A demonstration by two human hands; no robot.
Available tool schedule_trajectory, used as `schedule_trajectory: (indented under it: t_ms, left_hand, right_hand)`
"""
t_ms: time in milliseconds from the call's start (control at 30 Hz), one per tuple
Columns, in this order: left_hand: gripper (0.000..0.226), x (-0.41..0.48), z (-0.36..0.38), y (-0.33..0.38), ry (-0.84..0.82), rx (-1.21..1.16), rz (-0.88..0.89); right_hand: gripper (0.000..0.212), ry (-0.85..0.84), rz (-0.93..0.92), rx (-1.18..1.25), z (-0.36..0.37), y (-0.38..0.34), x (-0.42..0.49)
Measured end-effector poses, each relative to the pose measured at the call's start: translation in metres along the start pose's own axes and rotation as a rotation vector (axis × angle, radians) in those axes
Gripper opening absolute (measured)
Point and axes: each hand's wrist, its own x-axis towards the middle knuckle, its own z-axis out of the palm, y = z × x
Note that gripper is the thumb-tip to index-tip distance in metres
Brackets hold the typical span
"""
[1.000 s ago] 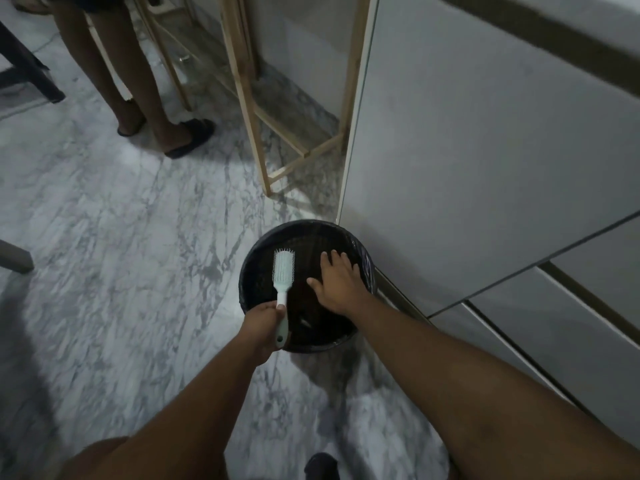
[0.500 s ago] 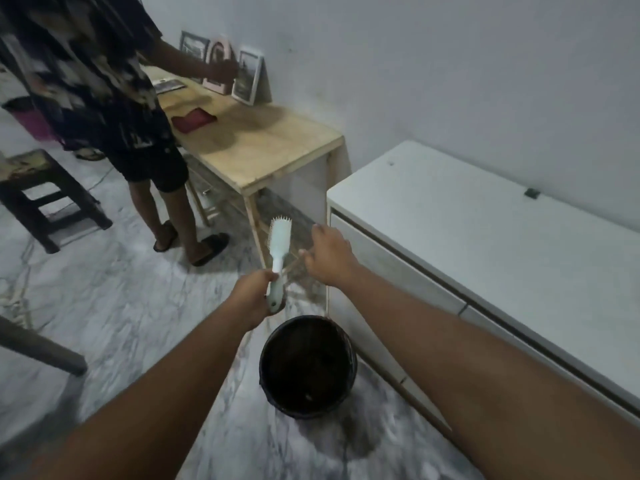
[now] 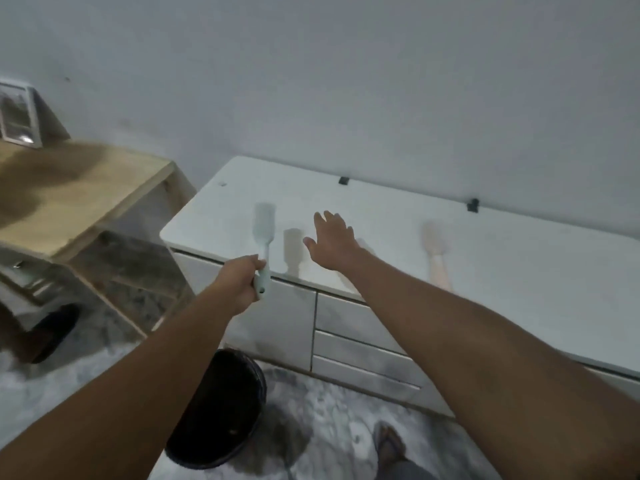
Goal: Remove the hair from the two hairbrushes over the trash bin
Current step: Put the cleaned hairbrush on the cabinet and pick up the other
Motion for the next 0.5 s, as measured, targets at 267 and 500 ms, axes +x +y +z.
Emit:
schedule_trajectory:
  t_ms: [267,500]
  left_hand:
    - [0.020,0.025,0.124,-0.020,-0.215,0.116,-0.066]
    - [0.020,0.035,0.207,-0.038,-0.282,0.310,-0.060]
  right_hand:
    - [0.056,0.048,0.250,-0.018,-0.027,0.127,-0.021]
    - [0.057,0.043,0.392,-0.009,-0.032,0.191,-0.036]
